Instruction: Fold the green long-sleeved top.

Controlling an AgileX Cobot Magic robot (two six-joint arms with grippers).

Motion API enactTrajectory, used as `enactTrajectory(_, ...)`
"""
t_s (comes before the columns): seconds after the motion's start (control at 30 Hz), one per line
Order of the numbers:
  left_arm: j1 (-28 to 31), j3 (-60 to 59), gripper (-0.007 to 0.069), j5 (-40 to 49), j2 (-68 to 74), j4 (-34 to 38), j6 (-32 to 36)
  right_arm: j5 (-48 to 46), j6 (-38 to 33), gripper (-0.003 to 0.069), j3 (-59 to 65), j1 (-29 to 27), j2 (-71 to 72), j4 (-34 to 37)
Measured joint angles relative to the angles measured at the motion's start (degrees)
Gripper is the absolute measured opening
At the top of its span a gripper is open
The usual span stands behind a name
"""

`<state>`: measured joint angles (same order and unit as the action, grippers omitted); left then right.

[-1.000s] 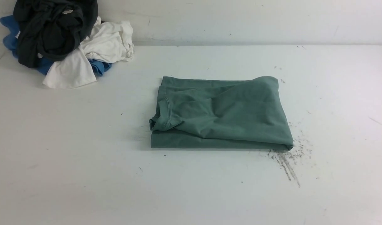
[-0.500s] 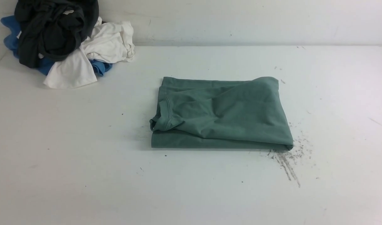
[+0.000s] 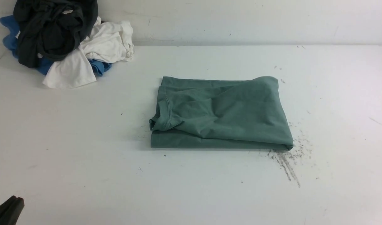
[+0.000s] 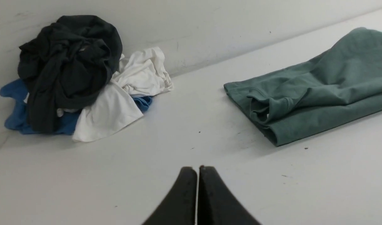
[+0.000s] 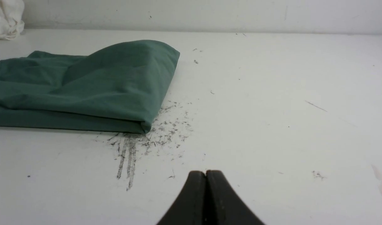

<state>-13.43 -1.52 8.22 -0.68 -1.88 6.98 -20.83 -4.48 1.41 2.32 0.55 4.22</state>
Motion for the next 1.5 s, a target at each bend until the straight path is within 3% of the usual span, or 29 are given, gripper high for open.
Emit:
enactTrajectory(0.17,0.19,0.0,-0.0007,4.16,0.0,2.19,0.59,0.0,0.0,-0.001,0.0,0.0,0.0,0.0)
enactTrajectory(0.33,4.91,0.0,-0.0007,12.3,0.0,6.1,0.07,0.0,0.0,-0.001,0.0,0.0,0.0,-0.07)
enactTrajectory(1.5,4.46,0.13,-0.0007,12.79,0.0,6.66,0.23,0.0,0.39,-0.001,0.0,0.0,0.0,-0.11)
